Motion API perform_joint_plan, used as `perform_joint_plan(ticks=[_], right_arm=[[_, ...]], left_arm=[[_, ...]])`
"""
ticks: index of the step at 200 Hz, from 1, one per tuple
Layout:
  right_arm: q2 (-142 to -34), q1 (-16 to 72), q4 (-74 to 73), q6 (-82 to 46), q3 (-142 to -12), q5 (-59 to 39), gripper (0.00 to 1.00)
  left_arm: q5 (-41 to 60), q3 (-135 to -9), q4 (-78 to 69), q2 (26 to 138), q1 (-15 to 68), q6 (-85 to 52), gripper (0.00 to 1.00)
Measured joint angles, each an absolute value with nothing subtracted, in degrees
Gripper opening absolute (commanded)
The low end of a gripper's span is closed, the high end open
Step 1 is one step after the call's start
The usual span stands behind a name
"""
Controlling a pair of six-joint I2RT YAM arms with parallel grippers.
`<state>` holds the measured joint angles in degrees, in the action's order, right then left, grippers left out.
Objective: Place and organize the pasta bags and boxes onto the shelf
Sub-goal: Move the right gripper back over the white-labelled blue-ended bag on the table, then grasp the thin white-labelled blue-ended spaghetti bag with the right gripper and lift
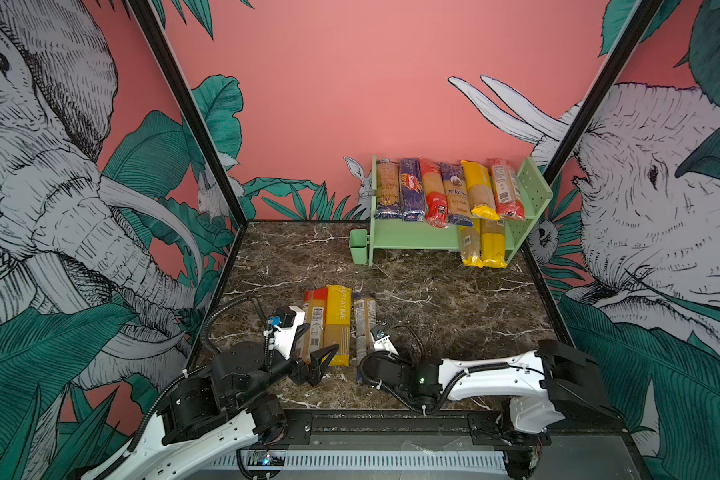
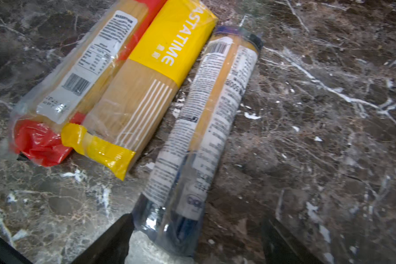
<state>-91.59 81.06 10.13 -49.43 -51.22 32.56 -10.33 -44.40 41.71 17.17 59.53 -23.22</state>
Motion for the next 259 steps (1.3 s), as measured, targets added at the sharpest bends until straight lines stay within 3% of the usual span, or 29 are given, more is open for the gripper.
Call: perform_joint_plan(ticks=[100,112,125,133,173,259], right_arm=[[-105.54,82.48,2.11,-54.98,-52.53,33.41,0.86],[-105.8,82.48,2.09,-55.29,-52.73,33.41,0.77],[-105.97,82.48,1.96,-55.94,-52.77,33.43,0.5],[-105.97,82.46,1.83,-56.38,-52.77,33.47,0.38],[-102.24,82.13,-1.17,-58.57,-49.34,33.82,0.03],[-81.89,82.15,6.74,-55.05,-39.35,28.53,0.0]], left_arm=[[-11.53,-44.4,45.58,12.19,59.53,-25.15,0.99],[-11.66,-44.27,45.56,12.19,59.53,-25.41,0.99],[-11.77,-44.01,45.58,12.16,59.53,-25.61,0.99],[-11.86,-43.88,45.56,12.16,59.53,-25.76,0.99],[-12.56,-43.75,45.54,12.16,59.53,-26.0,0.99],[-12.73,-43.62,41.45,19.07,59.53,-25.89,0.99]])
